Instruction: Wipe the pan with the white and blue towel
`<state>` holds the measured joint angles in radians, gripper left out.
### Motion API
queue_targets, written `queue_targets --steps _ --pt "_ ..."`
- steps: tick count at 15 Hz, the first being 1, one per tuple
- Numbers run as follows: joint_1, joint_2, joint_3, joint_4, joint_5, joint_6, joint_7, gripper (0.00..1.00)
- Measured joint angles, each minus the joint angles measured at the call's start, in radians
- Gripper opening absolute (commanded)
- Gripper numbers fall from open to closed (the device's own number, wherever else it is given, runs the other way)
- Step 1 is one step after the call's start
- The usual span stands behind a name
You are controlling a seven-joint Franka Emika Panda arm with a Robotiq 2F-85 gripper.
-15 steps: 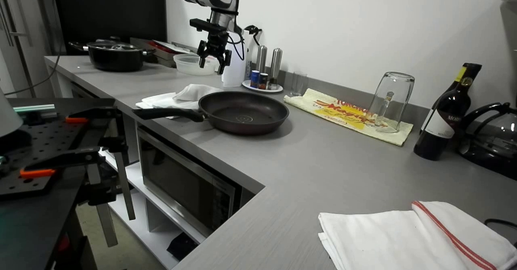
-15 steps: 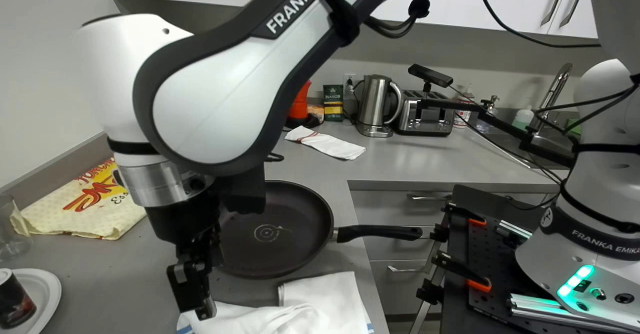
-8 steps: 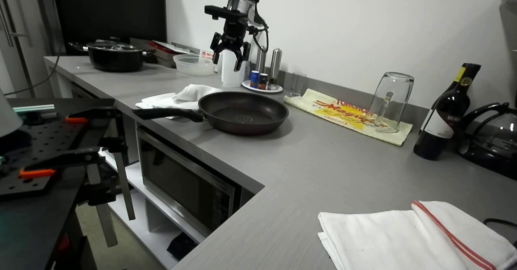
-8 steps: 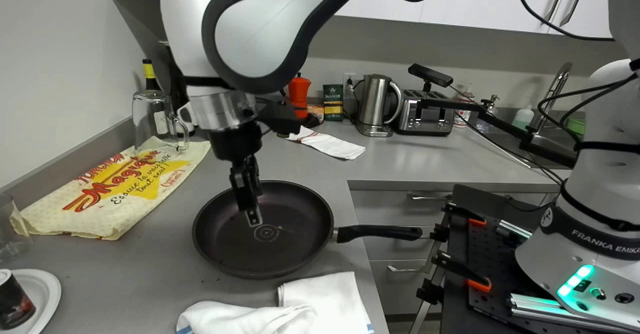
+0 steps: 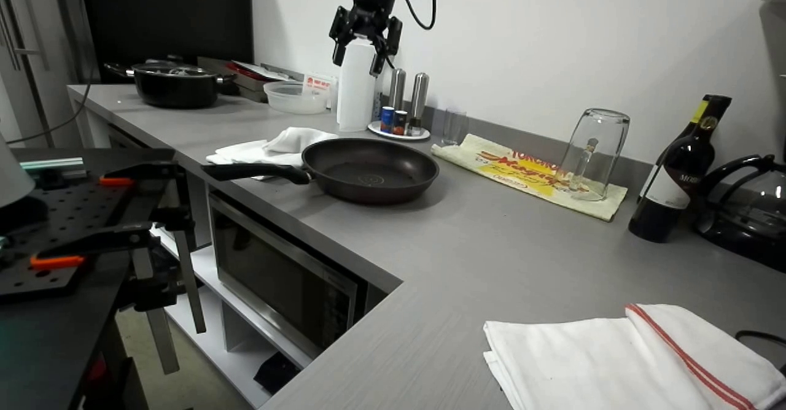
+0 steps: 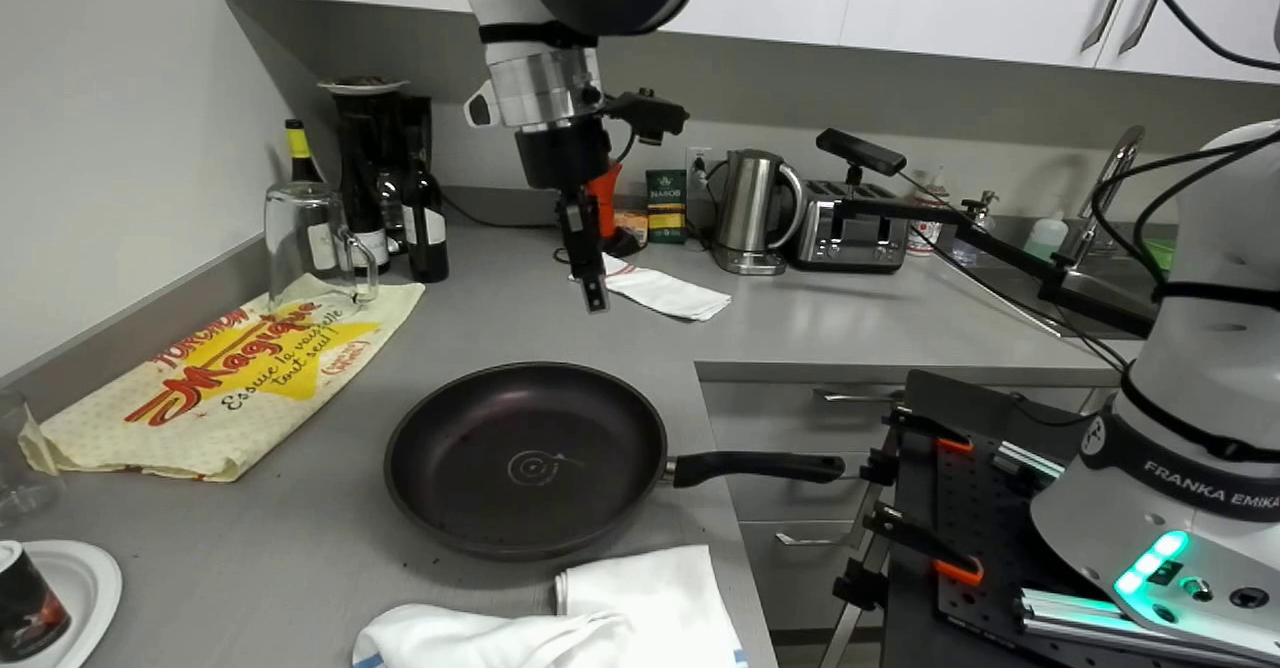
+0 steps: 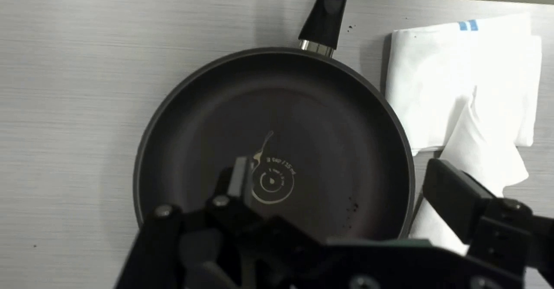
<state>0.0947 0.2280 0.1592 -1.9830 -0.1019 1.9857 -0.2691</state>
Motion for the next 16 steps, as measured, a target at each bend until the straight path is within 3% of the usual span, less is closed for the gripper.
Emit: queue_targets --steps 5,13,16 --pt "-0.008 -0.103 -0.032 -0.081 -0.054 0.023 -0.002 1.00" --pt "-0.045 -0.189 -0.090 -0.184 -0.051 0.263 0.082 1.00" --pt "-0.059 -0.217 -0.108 -0.214 -0.048 0.292 0.104 1.00"
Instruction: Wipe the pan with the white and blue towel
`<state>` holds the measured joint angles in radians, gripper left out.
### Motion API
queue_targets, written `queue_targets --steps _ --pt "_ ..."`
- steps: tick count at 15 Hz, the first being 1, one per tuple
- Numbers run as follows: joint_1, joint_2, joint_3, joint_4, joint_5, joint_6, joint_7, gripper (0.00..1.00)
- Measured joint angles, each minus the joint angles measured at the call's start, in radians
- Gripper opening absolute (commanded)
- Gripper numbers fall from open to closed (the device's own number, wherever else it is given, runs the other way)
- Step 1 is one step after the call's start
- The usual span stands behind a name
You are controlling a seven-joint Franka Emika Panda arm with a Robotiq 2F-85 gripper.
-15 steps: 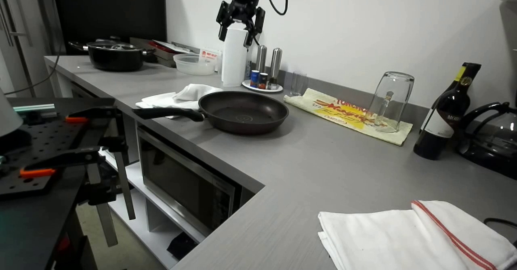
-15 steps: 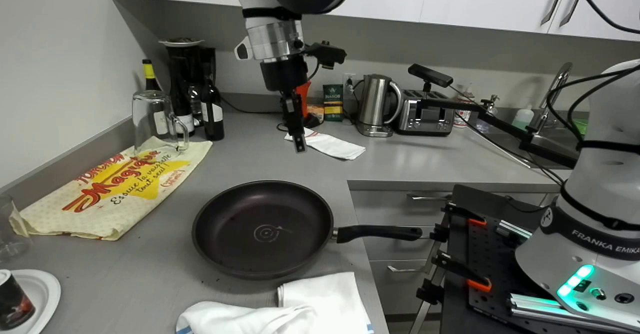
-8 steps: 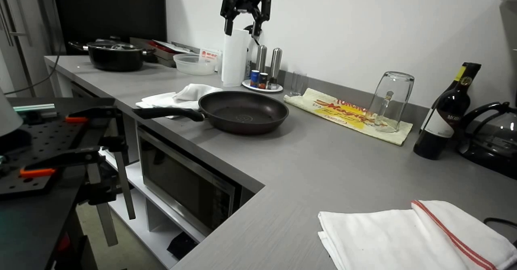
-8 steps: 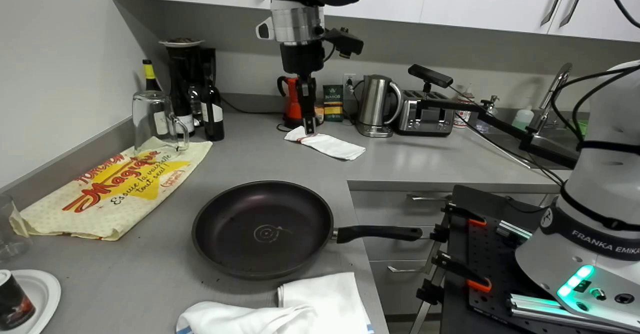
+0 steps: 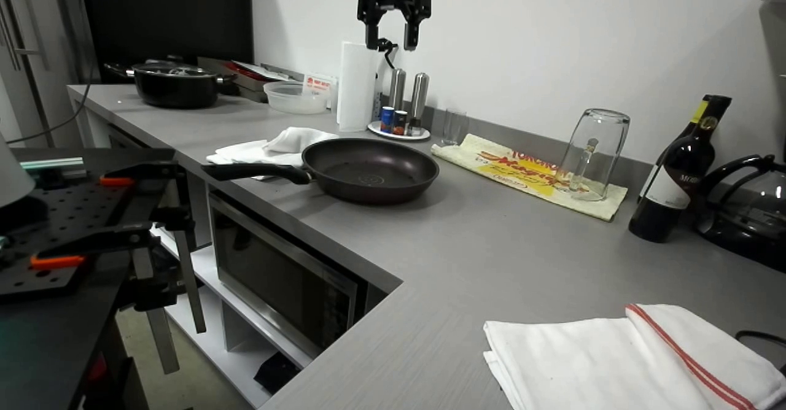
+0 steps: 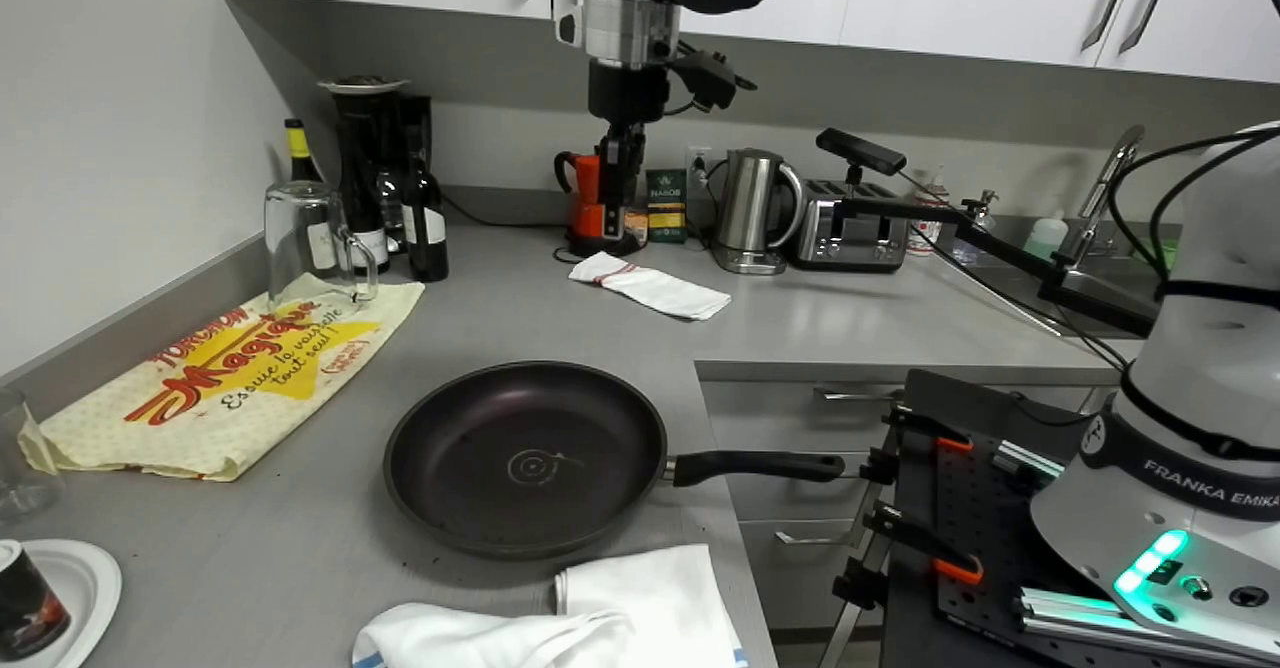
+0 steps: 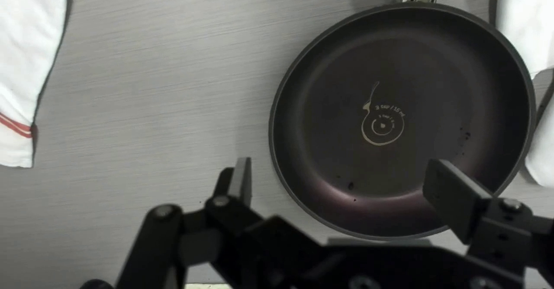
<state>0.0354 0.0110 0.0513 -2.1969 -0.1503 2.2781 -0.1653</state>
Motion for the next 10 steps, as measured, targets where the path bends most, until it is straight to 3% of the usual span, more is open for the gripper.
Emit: queue_targets --steps 10 --pt "-0.005 -0.012 -0.006 -0.018 0.002 0.000 0.000 1.00"
